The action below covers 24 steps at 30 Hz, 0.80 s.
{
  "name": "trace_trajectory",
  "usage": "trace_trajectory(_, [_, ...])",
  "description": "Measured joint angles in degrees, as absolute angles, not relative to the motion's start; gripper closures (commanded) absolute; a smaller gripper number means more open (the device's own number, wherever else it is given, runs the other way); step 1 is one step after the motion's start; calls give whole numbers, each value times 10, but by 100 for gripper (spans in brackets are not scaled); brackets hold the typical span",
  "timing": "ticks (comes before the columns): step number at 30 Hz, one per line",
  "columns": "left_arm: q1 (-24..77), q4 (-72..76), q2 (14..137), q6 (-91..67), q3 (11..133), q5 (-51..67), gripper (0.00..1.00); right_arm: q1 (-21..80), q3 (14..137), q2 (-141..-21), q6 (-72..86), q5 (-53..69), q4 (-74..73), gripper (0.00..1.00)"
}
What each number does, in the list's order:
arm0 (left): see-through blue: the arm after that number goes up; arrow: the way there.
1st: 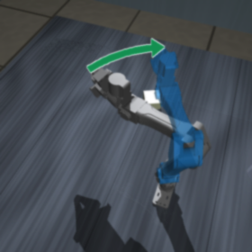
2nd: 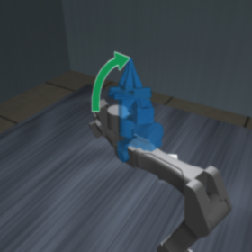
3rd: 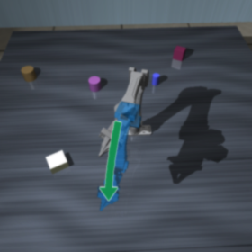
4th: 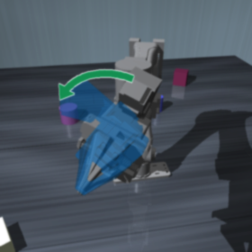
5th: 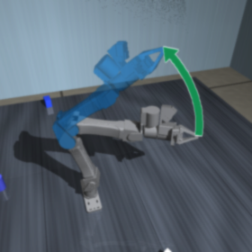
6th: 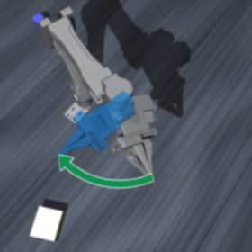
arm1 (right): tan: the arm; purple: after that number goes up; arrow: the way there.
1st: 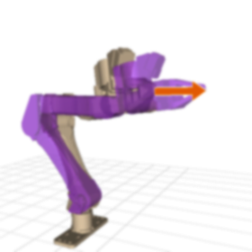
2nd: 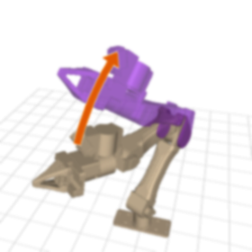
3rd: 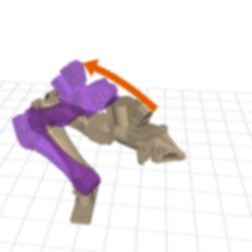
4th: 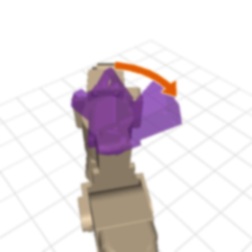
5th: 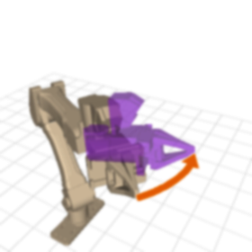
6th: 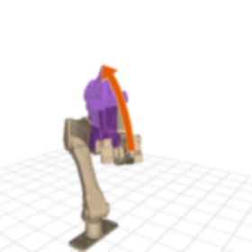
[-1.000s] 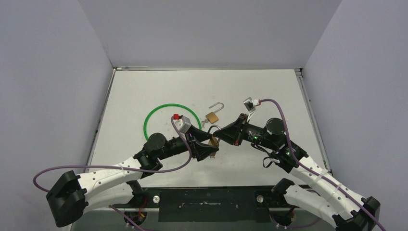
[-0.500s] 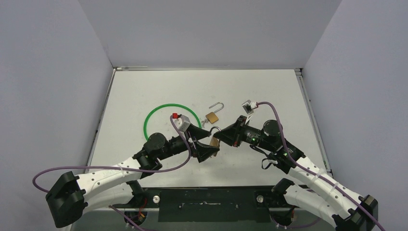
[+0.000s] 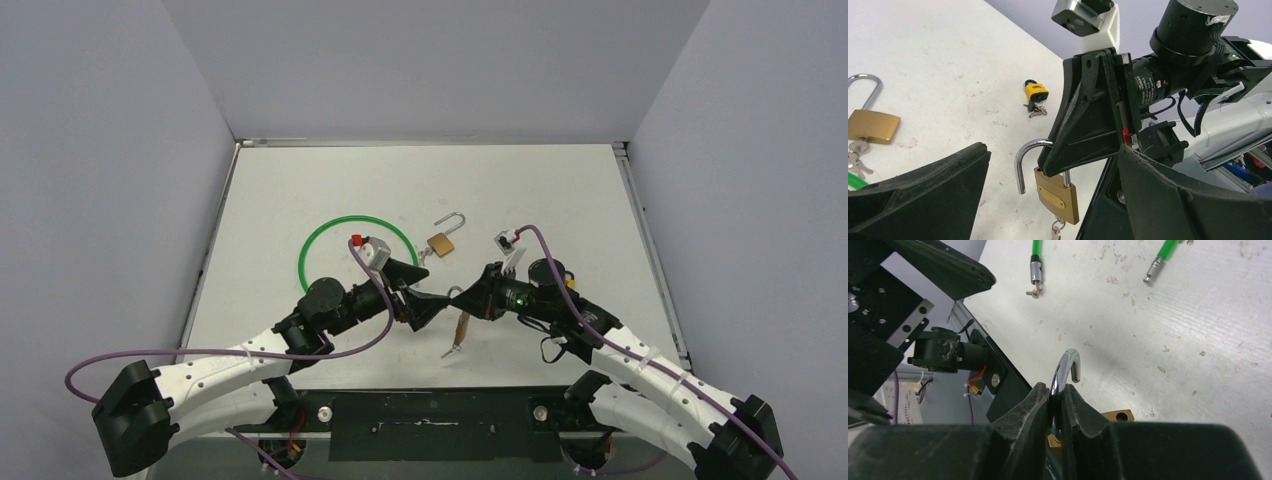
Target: Unlock with the key
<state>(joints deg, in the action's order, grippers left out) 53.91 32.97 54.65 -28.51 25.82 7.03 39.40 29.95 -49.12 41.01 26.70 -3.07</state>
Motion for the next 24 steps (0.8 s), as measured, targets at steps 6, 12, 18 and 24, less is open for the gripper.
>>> trace_trajectory(6, [539, 322, 547, -298, 255, 51, 3, 391, 300, -549, 421, 255, -34, 100])
trace_trajectory(12, [538, 314, 548, -315, 249, 30, 3, 378, 306, -683, 435, 246, 1, 100])
trace_trajectory(18, [534, 293, 539, -328, 249, 3, 3, 372, 335, -783, 463, 270, 98, 100])
trace_trajectory(24, [532, 272, 511, -332, 249, -28, 3, 372, 349, -855, 480, 297, 182, 98])
